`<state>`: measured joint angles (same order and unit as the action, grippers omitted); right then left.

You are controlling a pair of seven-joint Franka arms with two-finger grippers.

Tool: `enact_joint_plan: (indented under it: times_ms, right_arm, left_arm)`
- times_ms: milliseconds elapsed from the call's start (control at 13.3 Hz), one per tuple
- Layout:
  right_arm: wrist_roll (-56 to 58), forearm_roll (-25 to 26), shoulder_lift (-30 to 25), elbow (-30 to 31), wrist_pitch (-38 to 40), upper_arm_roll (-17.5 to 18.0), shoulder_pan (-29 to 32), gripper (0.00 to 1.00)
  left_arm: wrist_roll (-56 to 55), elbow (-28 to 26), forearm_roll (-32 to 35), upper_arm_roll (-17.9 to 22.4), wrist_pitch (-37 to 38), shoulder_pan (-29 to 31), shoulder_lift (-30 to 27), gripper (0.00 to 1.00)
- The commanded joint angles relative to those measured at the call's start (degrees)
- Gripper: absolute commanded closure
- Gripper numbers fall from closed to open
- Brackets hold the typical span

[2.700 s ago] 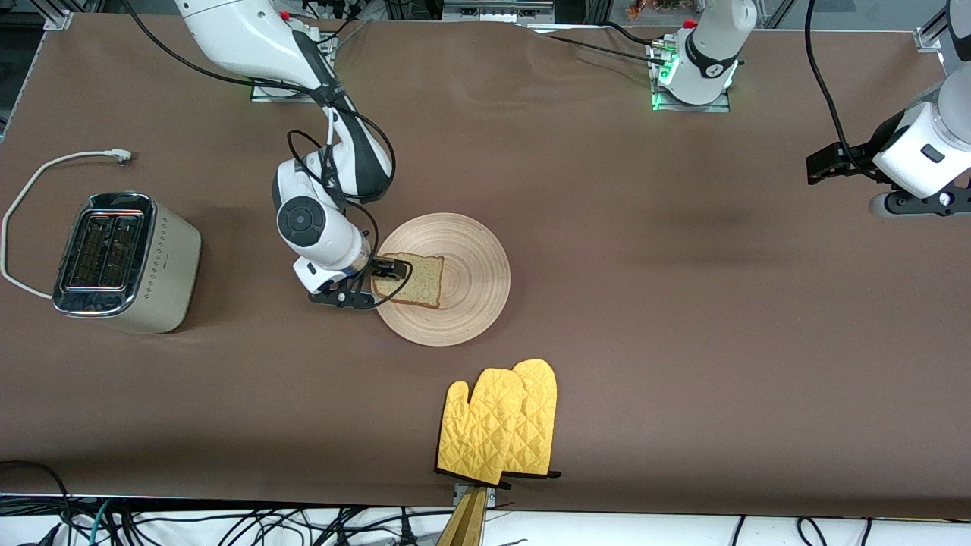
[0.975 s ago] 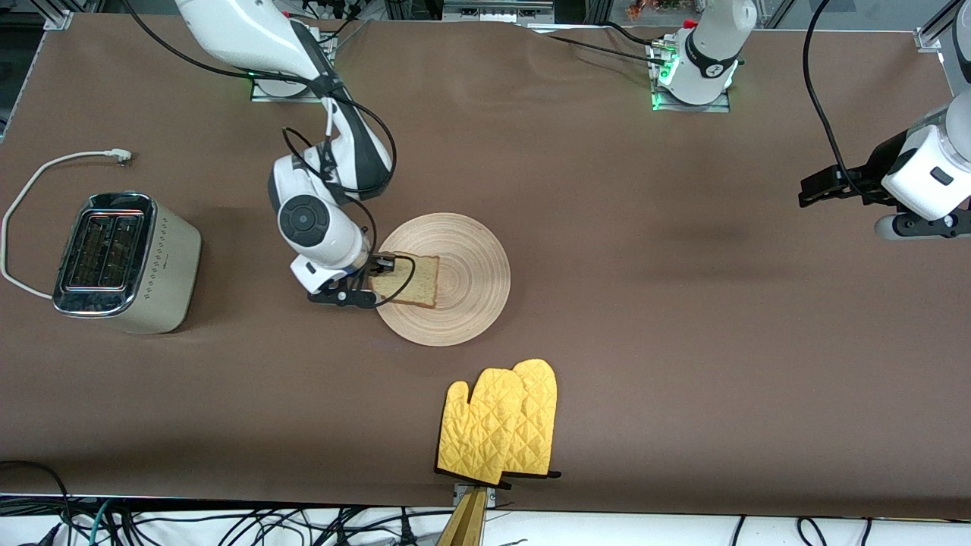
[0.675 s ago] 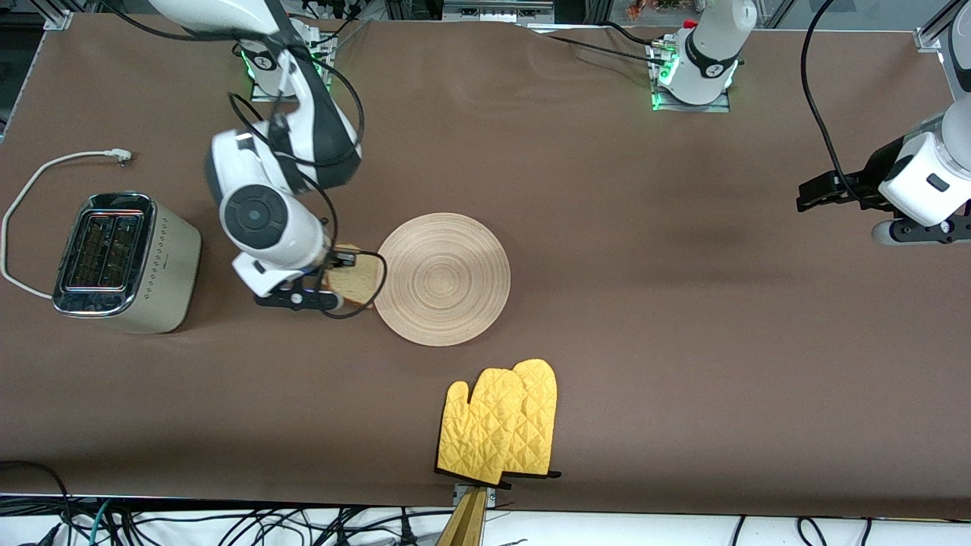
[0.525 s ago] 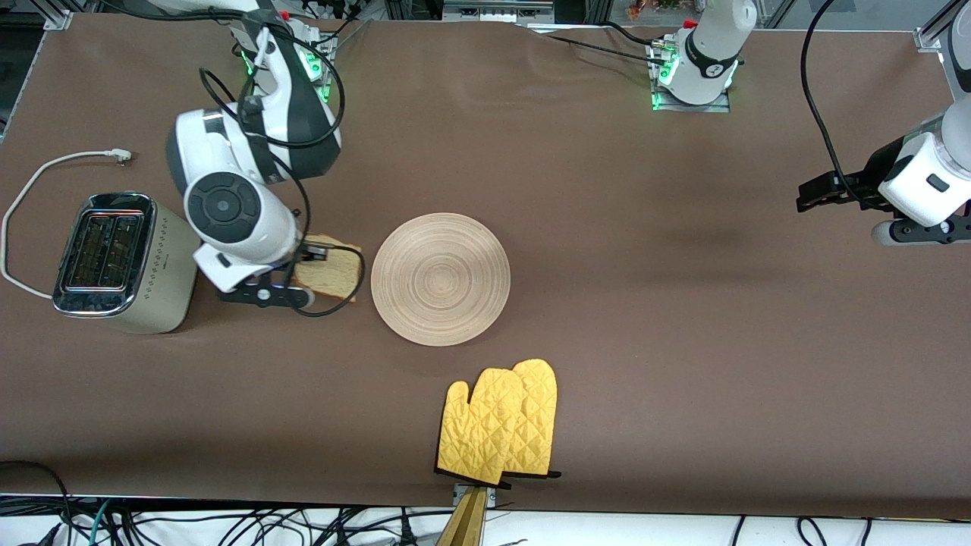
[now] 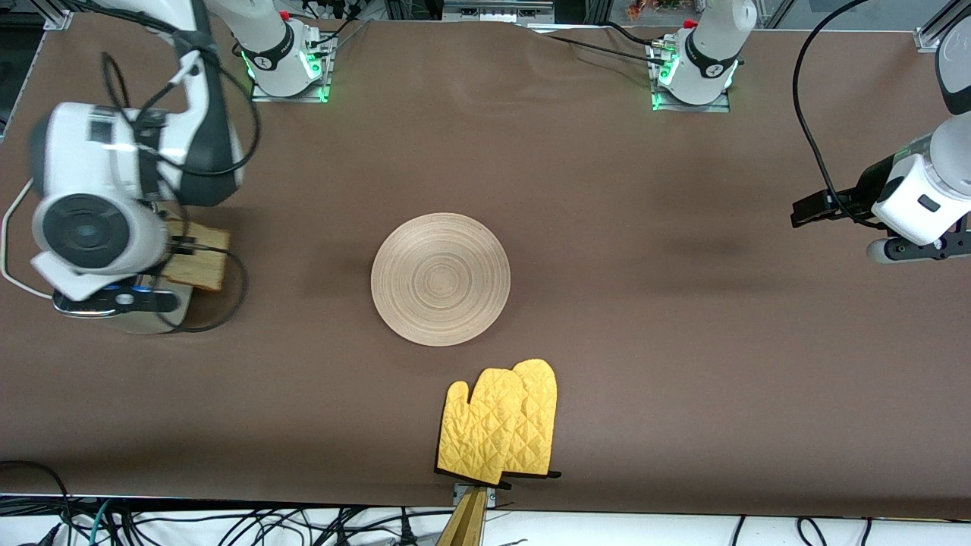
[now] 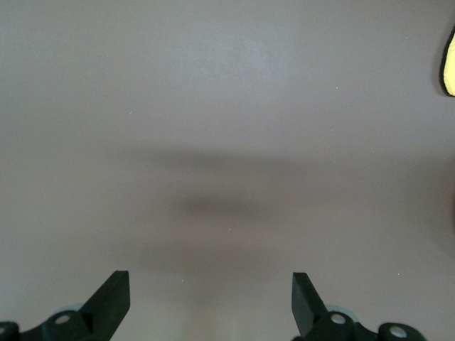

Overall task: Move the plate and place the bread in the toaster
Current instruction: 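Lift the bread with the right gripper and carry it to the toaster, then lower the bread upright into a toaster slot with the right gripper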

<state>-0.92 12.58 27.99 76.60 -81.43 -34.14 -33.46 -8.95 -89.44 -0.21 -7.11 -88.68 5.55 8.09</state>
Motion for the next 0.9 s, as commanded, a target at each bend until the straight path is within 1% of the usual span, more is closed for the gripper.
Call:
enact_joint_plan:
  times_ms: [0,225,450,750,825]
  right_arm:
    - [8.89,0.77,0.93,-1.45,0.66,-4.87,1.81,1.0]
    - [13.48,1.91,1.11,-1.45,-1.88,-5.41,5.94,1.0]
    - [15.95,2.36,1.37,-1.28,-4.0,-5.41,8.41,1.0]
    - [15.86,2.01,2.86,-1.28,-4.88,-5.32,8.85,1.0]
    - [15.86,1.83,3.12,-1.11,-5.06,-5.32,8.94,1.0]
  left_arm:
    - [-0.98,1.37,0.38,-0.19,0.26,0.42,0.79,0.0]
    - [-1.51,0.67,0.21,-0.54,0.35,0.34,0.79,0.0]
    - [-1.77,0.67,0.03,-0.54,0.44,0.34,0.79,0.0]
    - [-0.55,1.46,-1.64,-0.36,0.88,1.21,0.18,0.0]
    - [1.46,1.55,-1.99,-0.27,0.96,1.39,0.0,0.0]
